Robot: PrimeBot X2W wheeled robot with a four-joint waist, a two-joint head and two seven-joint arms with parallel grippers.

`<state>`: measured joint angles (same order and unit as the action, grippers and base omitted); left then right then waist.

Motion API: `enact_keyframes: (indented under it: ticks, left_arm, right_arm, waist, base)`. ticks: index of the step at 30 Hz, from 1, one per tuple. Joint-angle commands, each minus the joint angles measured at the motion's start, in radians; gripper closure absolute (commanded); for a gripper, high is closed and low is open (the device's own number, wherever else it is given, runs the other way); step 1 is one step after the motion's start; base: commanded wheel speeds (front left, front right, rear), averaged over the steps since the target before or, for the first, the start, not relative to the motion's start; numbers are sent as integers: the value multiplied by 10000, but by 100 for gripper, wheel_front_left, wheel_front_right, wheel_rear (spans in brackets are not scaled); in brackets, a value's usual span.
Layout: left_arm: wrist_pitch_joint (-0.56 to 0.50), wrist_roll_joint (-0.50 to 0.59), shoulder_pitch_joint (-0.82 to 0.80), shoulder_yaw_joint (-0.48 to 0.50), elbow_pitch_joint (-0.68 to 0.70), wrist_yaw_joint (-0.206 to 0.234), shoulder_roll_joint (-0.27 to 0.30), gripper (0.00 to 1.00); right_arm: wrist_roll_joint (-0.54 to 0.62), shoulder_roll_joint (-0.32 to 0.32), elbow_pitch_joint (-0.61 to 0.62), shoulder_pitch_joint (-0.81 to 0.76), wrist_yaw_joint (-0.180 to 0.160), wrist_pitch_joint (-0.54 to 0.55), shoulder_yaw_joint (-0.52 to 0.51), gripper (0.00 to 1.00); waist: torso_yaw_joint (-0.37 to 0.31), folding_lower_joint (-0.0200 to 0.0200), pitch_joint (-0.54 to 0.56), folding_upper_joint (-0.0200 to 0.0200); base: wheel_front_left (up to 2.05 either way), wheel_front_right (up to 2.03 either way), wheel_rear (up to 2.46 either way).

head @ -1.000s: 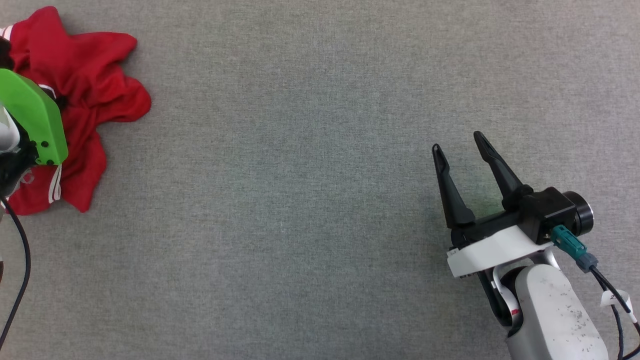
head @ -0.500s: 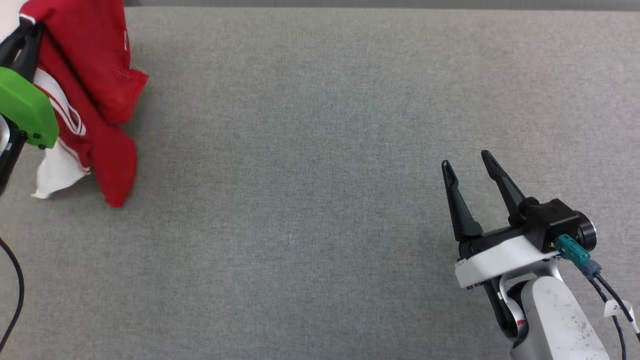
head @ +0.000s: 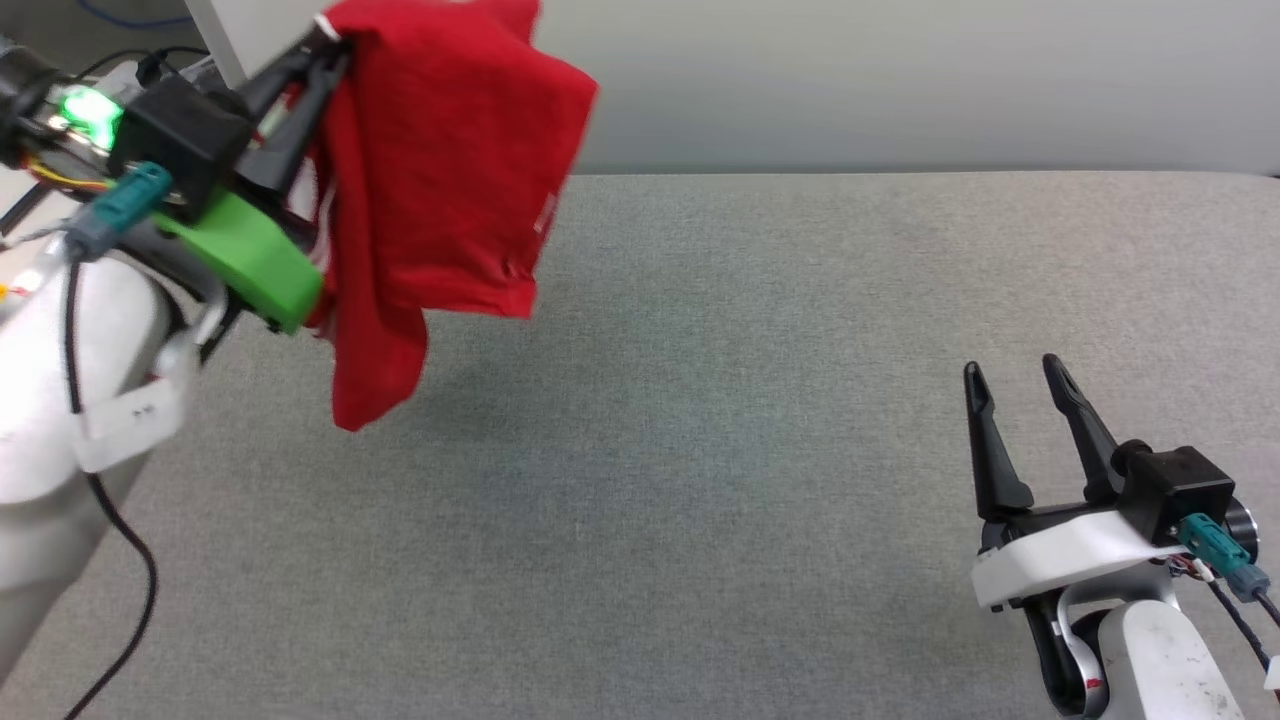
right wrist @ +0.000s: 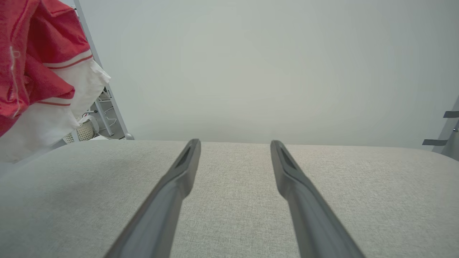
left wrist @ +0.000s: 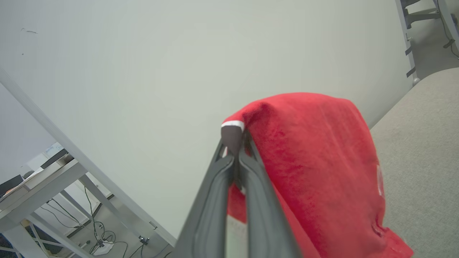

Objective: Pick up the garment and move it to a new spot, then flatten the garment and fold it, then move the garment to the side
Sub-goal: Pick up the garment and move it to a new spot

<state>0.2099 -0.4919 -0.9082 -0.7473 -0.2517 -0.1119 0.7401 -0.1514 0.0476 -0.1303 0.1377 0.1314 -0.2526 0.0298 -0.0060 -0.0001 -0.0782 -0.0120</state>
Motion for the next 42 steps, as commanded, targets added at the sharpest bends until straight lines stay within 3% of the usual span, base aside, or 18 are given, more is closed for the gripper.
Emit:
enact_keyframes:
  ticks: [1,10,16,22,23,24,28,33,42]
  left_arm:
    - [-22,71,136,-195,121,-57,-326,100]
    - [183,254,732,-2070,29,-152,-2370,100]
    - [379,188,1587,-3453,-898,-176,-4135,100]
    - [455,-44,2217,-4558,-2136,-184,-5391,100]
    - [461,-61,2249,-4660,-2282,-184,-5509,67]
    - [471,-92,2293,-4716,-2451,-185,-5639,0]
    - [497,-230,2344,-4763,-2874,-186,-5831,0]
    - [514,-356,2359,-4272,-2732,-186,-5648,0]
    - [517,-422,2818,-3147,-1744,-2,-4433,0]
  right_arm:
    - [50,26,61,-146,-7,-92,-145,0]
    - [260,26,279,-36,-7,-92,-1014,0]
    - [334,26,476,160,-7,-92,-1328,0]
    - [402,26,470,207,-7,-92,-1340,0]
    - [408,26,451,205,-7,-92,-1308,0]
    - [411,26,431,203,-7,-92,-1269,0]
    - [410,26,360,161,-7,-92,-1117,0]
    - [408,26,282,20,-7,-92,-989,0]
    - [422,26,146,-365,-7,-92,-939,0]
  waist:
    - [-282,1,280,120]
    - [-923,1,102,120]
    - [-1287,1,-362,120]
    - [-1329,1,-551,120]
    - [-1313,1,-548,120]
    - [-1277,1,-538,120]
    - [-1055,1,-422,120]
    - [-683,1,-80,120]
    - [33,1,756,120]
  base:
    - [0,0,0]
    - [0,0,0]
    - [0,0,0]
    - [0,0,0]
    - [0,0,0]
    - [0,0,0]
    - [0,0,0]
    - [0,0,0]
    - [0,0,0]
